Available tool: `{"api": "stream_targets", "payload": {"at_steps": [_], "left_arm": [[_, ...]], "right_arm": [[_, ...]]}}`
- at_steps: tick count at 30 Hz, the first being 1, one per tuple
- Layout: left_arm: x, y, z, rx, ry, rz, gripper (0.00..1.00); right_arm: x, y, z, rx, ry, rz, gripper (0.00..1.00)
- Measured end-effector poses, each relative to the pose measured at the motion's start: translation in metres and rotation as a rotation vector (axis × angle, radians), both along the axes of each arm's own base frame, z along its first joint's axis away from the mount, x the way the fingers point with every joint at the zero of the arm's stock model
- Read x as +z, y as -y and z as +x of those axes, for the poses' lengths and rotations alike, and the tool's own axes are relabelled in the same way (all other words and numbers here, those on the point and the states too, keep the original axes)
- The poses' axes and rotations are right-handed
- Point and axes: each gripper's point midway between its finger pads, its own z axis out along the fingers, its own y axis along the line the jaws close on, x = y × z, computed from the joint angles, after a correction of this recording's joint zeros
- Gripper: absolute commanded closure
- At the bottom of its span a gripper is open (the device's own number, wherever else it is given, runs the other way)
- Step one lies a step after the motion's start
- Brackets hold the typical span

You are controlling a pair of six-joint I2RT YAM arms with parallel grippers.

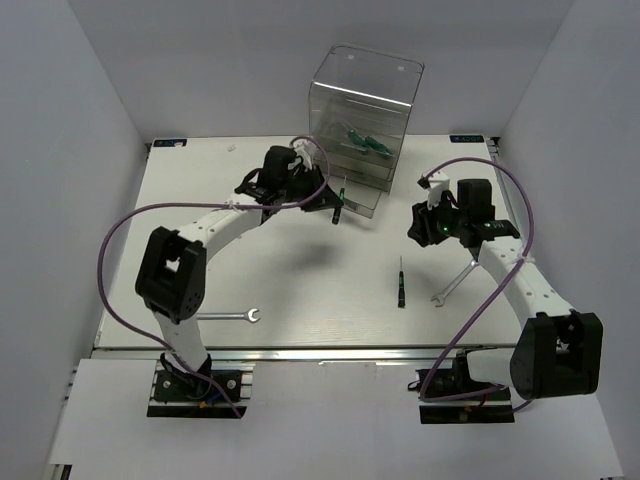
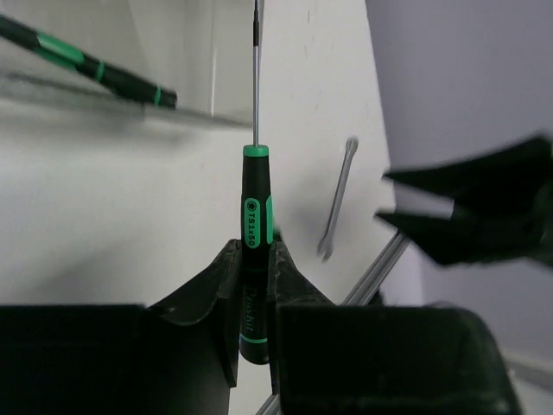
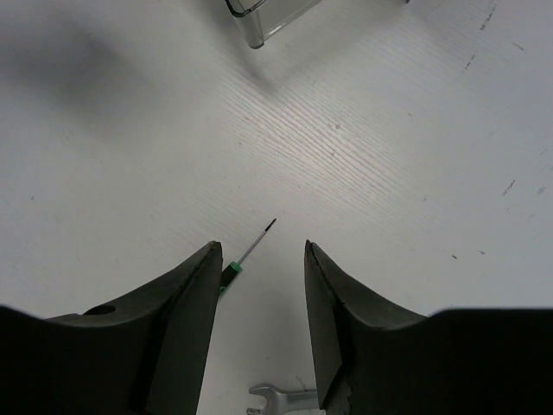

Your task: Sort the tools into containers

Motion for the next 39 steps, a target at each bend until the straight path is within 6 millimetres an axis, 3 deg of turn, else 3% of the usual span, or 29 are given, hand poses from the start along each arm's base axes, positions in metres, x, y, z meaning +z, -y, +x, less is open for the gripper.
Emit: {"api": "stream_targets", "payload": {"at_steps": [5, 10, 12, 13, 14, 17, 22, 32, 36, 39], "left_arm": [[0.004, 0.022, 0.06, 0.189, -0.065, -0.151, 1.0], [-0.011, 0.029, 0.105, 0.411, -0.182, -0.262, 1.0], [-0.016, 0.028, 0.118, 0.485, -0.214, -0.295, 0.92], [-0.018, 0.028, 0.122, 0.514, -0.229, -0.311, 0.85], [-0.02, 0.028, 0.126, 0.539, -0.245, -0.329, 0.72], [-0.017, 0.029, 0.137, 0.586, -0.271, -0.393, 0.61], [-0.017, 0.031, 0.139, 0.6, -0.294, -0.433, 0.48], [-0.01, 0.023, 0.124, 0.571, -0.253, -0.383, 0.54], [0.024, 0.006, 0.105, 0.516, -0.105, -0.259, 0.52], [0.067, -0.022, 0.08, 0.492, 0.059, -0.165, 0.37]], "right_arm": [[-0.009, 0.005, -0.007, -0.035, -0.024, -0.009, 0.51], [-0.016, 0.011, -0.019, -0.075, -0.035, -0.01, 0.47], [-0.017, 0.012, -0.022, -0.091, -0.037, -0.005, 0.28], [-0.018, 0.012, -0.022, -0.098, -0.04, -0.005, 0.26], [-0.018, 0.013, -0.023, -0.102, -0.041, -0.004, 0.26], [-0.022, 0.014, -0.025, -0.107, -0.054, -0.008, 0.26], [-0.028, 0.012, -0.032, -0.124, -0.098, 0.01, 0.29], [-0.064, -0.017, -0.062, -0.105, -0.286, -0.027, 0.4], [-0.08, -0.021, -0.069, -0.112, -0.327, -0.092, 0.5], [-0.102, -0.018, -0.074, -0.138, -0.4, -0.169, 0.54]]}}
